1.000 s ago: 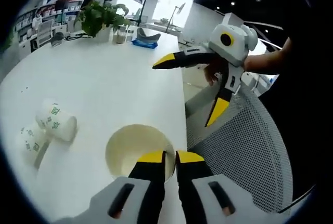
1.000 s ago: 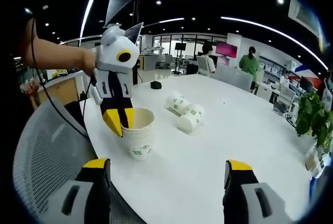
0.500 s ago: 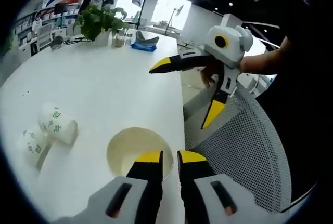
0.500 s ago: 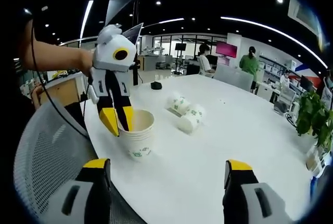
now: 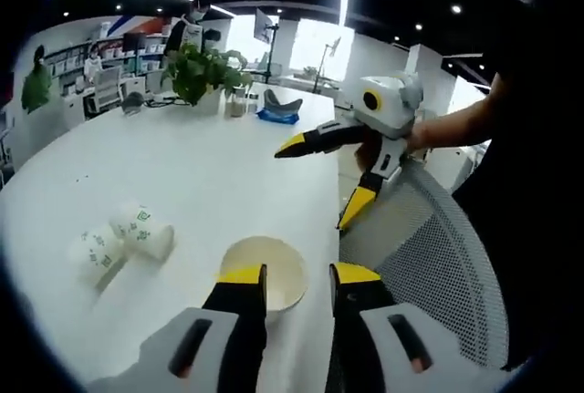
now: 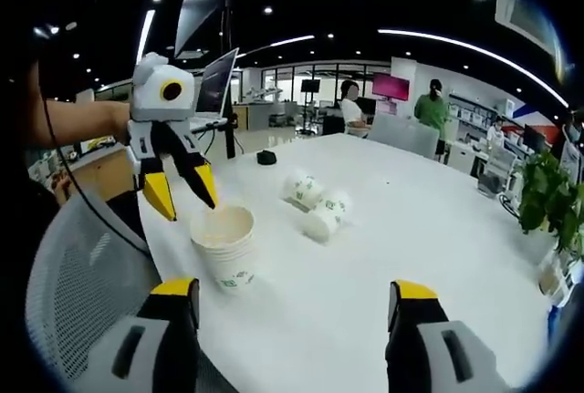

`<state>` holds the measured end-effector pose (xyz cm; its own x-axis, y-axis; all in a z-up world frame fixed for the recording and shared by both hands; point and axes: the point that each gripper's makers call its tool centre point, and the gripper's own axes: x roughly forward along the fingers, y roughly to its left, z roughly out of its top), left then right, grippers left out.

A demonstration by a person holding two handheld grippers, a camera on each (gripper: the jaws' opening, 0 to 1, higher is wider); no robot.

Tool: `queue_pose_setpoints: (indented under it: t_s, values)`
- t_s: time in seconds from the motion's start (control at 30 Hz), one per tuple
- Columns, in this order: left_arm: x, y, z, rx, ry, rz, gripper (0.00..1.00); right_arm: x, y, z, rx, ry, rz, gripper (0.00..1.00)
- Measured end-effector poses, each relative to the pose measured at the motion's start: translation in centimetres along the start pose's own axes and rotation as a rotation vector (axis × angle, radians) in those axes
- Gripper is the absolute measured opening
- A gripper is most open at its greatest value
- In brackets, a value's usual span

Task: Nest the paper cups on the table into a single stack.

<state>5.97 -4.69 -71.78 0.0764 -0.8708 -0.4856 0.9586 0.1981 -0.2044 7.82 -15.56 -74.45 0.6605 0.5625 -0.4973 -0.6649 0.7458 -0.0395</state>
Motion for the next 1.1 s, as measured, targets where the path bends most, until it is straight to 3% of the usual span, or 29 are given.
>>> queue_pose_setpoints:
  t_s: [0.2, 0.63, 0.9, 1.1]
  values:
    - [-1.9, 1.0, 0.4, -0.006, -0.074, 0.117, 0.41, 1.4, -0.8, 0.6, -0.036, 0.008, 0.009, 0.86]
    - [-5.6, 2.4, -0.2, -0.017, -0.101, 0.321, 0.62, 5.6, -3.3, 1.8, -0.012, 0.032, 0.007, 0.80]
    - [-7.9, 2.1, -0.4, -0.050, -0.138, 0.405, 0.74, 9.0, -5.3, 2.6, 0.039, 0.026, -0.029, 0.73]
    - [-9.7, 1.9, -0.4, -0.061, -0.161, 0.484, 0.80, 12.0, -5.6, 3.2, 0.066, 0.038, -0.037, 0.69]
